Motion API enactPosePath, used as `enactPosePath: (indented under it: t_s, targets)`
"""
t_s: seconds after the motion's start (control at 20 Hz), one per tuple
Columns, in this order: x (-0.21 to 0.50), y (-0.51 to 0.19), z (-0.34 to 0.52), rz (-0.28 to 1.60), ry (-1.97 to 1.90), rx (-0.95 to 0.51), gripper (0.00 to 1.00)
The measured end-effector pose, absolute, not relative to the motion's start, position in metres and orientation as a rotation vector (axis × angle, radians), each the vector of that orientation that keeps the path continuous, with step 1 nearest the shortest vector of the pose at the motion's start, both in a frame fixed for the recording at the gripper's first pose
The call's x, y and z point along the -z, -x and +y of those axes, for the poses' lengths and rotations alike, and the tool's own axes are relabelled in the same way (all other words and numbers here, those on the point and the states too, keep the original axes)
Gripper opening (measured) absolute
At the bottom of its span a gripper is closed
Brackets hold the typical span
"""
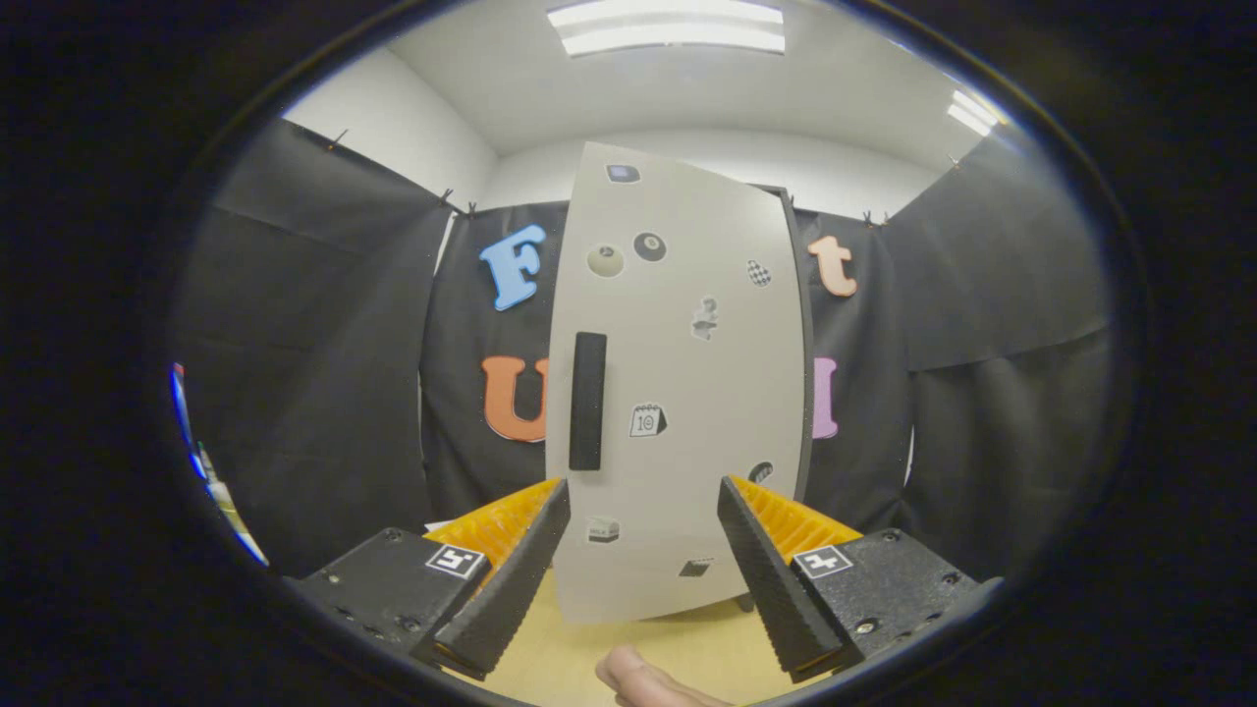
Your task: Open the shoe cabinet door, grab the shoes and put them into the shoe cabinet, then close the shoe cabinet door.
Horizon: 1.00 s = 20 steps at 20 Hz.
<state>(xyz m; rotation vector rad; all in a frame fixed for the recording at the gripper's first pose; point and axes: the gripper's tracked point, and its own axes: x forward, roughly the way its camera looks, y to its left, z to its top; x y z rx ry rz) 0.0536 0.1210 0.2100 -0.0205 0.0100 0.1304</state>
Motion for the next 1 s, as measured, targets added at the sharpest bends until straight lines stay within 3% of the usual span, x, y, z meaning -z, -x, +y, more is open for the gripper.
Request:
enactPosePath:
  t_s: [0.45, 1.0]
  targets:
    - [-0.235, 0.005, 0.101, -0.088, 0.086, -0.081, 0.99]
    - [-0.229, 0.003, 0.094, -0.068, 0.084, -0.099, 0.99]
